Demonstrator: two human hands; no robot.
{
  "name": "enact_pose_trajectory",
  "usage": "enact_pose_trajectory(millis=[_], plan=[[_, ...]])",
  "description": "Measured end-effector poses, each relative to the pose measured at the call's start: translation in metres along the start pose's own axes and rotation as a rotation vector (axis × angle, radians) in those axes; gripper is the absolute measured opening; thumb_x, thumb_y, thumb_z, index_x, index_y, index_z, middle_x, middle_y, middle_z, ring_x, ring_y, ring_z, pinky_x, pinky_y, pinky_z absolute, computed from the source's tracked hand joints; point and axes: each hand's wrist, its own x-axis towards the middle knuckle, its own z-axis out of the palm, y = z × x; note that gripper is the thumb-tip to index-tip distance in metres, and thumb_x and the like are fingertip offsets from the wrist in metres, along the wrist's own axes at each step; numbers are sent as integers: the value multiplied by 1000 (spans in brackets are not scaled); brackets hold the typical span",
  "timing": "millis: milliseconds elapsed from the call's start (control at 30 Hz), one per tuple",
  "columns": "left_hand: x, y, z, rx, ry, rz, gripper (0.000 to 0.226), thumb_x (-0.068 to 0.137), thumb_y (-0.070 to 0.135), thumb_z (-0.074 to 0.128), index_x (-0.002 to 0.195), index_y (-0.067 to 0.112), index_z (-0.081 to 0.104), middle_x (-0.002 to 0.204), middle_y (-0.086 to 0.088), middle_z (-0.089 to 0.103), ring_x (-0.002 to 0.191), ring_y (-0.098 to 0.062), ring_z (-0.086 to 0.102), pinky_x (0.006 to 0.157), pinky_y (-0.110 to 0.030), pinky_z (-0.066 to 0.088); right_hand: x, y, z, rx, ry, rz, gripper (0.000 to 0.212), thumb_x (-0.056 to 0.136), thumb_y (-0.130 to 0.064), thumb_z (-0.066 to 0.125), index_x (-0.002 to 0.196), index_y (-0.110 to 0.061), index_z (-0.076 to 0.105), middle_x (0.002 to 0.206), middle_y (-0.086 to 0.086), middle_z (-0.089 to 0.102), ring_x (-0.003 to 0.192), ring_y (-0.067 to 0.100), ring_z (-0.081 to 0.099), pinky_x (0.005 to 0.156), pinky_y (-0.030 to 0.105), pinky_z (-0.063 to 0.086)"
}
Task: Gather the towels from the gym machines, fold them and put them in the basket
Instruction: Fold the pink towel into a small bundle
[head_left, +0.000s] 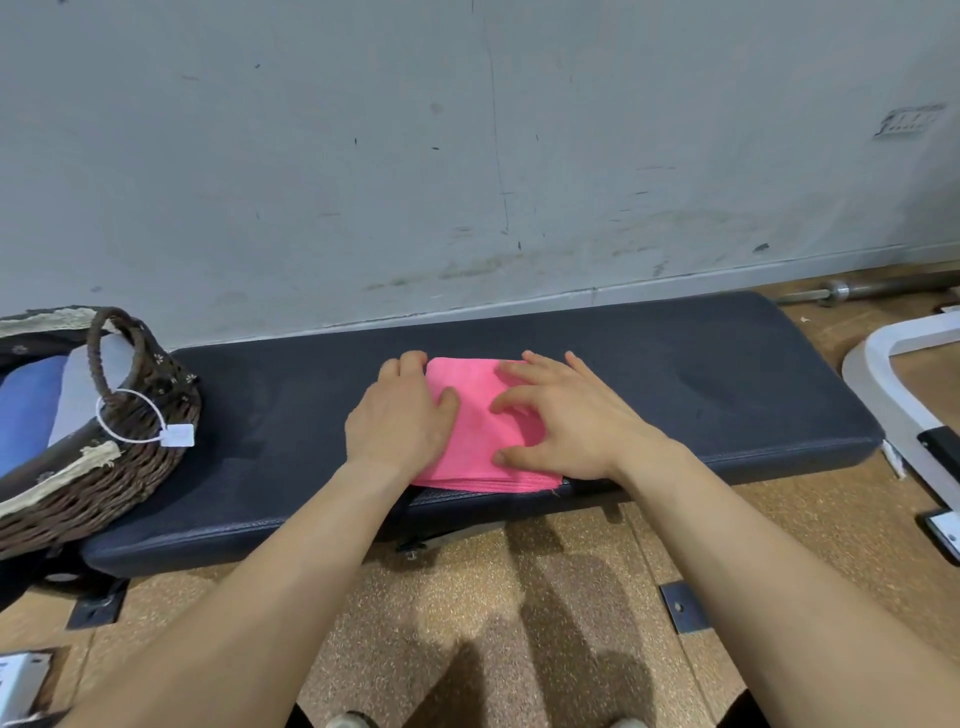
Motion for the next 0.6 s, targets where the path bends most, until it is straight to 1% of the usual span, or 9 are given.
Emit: enact_pose_trajectory(millis=[67,167,267,333,400,433,500,533,600], plan=[[-3,4,-2,66,-38,-56,46,96,45,43,132,18,43,129,-7,54,109,-35,59,77,-41,43,-2,-3,3,-8,-14,11,67,76,-67,67,136,-40,53,164,-11,20,153,14,8,123,46,1],[-1,6,-2,75,-89,-126,45,91,48,48,121,15,46,113,-7,59,101,-34,61,71,-37,42,-4,-3,8,33,-31,44,70,75,-66,70,135,-38,49,165,-10,17,153,15,8,123,47,3],[6,4,-5,-93,-127,-170,36,84,44,59,100,12,58,96,-3,66,90,-30,63,66,-36,46,-4,-5,10,27,-35,48,70,75,-66,70,135,-36,48,165,-9,17,153,17,9,123,49,4],[7,6,-8,-276,-110,-145,23,85,35,66,91,13,65,87,-2,67,87,-28,65,72,-39,51,-4,-7,11,21,-28,56,70,75,-66,70,135,-36,48,165,-9,18,152,17,10,123,49,5],[7,11,-11,-446,-78,-142,14,85,29,70,93,18,66,85,5,65,88,-22,64,76,-35,50,-3,-10,14,30,-6,71,70,75,-66,70,134,-34,49,163,-8,21,151,17,13,124,49,7],[7,14,-12,-509,-61,-141,16,85,27,72,98,21,65,85,10,63,88,-19,62,74,-32,48,-1,-11,17,42,13,79,70,75,-66,69,133,-34,49,163,-7,23,151,18,14,123,49,9],[8,16,-13,-590,-49,-135,26,84,22,73,107,25,62,87,12,60,87,-15,60,69,-27,43,0,-16,26,74,66,95,69,75,-67,68,132,-31,49,161,-3,26,150,20,16,121,49,16],[9,17,-14,-609,-65,-129,31,83,21,72,112,26,62,89,11,61,89,-15,61,70,-27,43,1,-20,31,86,85,108,69,76,-66,67,131,-29,48,161,-1,25,150,22,16,121,48,18],[11,16,-14,-595,-120,-102,43,83,18,70,122,31,59,99,9,63,96,-17,61,78,-29,45,3,-27,39,94,100,141,67,80,-65,64,132,-27,46,163,2,21,151,25,13,121,49,15]])
